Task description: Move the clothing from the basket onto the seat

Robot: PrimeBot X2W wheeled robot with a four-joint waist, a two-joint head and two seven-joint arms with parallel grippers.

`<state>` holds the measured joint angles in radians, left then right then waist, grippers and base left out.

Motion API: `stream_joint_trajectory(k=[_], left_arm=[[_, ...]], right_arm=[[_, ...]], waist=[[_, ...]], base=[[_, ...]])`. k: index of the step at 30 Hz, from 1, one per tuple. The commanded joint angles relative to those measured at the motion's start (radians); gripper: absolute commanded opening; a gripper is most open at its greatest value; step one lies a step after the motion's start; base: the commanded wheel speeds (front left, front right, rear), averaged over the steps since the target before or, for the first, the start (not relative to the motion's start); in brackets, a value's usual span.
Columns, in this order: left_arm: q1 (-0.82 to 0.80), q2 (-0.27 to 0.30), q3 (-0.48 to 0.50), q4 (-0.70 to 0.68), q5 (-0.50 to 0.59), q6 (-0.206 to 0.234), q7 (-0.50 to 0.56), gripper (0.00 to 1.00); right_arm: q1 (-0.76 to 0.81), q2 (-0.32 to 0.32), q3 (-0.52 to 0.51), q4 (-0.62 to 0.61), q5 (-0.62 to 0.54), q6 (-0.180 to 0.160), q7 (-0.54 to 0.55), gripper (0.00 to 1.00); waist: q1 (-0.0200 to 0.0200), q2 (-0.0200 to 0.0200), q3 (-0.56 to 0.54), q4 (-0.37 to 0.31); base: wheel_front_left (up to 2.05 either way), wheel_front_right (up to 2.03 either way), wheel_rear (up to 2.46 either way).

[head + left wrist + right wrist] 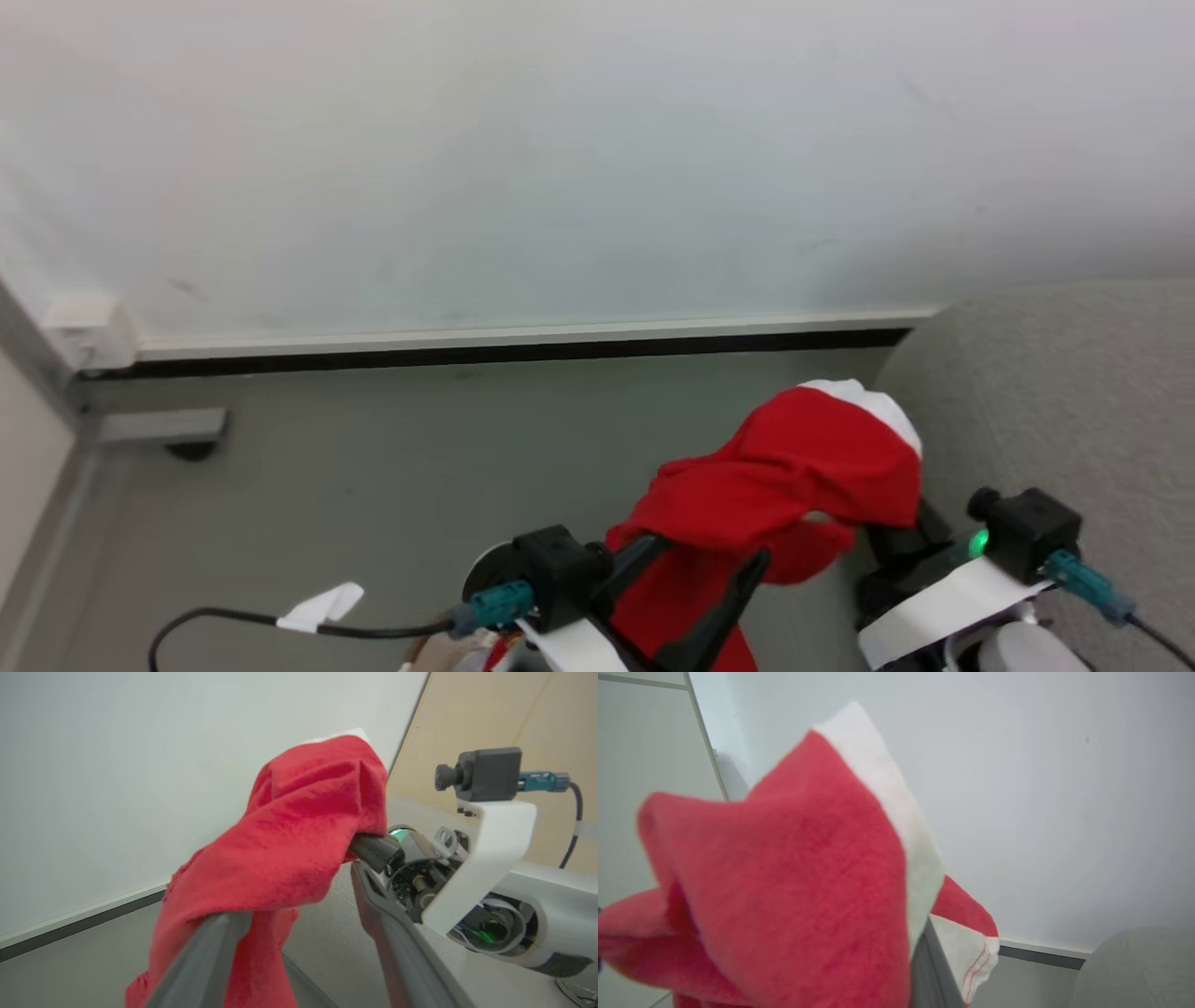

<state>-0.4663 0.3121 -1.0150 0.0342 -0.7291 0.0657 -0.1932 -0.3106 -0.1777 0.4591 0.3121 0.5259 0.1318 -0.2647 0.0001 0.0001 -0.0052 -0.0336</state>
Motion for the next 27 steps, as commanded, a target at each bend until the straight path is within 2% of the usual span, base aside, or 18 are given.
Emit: stream_joint_trajectory(k=[1,9,15,20,27], left_arm=[[0.003,-0.002,-0.007,-0.004,0.016,-0.008,-0.002,1.0],[-0.018,-0.003,-0.036,-0.007,0.044,-0.023,-0.007,1.0],[-0.049,0.013,-0.045,-0.009,0.082,-0.019,-0.002,1.0],[-0.069,0.026,-0.048,0.001,0.108,-0.011,0.004,1.0],[-0.082,0.032,-0.051,0.008,0.108,-0.018,0.005,1.0]], right_arm=[[0.0,-0.01,-0.02,-0.008,-0.009,-0.002,0.001,0.0],[0.016,-0.016,-0.151,-0.046,-0.023,-0.002,0.001,0.0],[0.045,-0.009,-0.216,-0.095,-0.041,-0.002,0.001,0.0],[0.076,-0.001,-0.246,-0.138,-0.053,-0.002,0.001,0.0],[0.1,0.002,-0.274,-0.172,-0.062,-0.002,0.004,0.0]], waist=[[-0.0001,-0.0001,0.019,-0.071],[-0.0001,-0.0001,0.057,-0.249],[-0.0001,-0.0001,0.089,-0.349],[-0.0001,-0.0001,0.111,-0.391],[-0.0001,-0.0001,0.123,-0.387]], base=[[0.0,0.0,0.0],[0.0,0.0,0.0],[0.0,0.0,0.0],[0.0,0.0,0.0],[0.0,0.0,0.0]])
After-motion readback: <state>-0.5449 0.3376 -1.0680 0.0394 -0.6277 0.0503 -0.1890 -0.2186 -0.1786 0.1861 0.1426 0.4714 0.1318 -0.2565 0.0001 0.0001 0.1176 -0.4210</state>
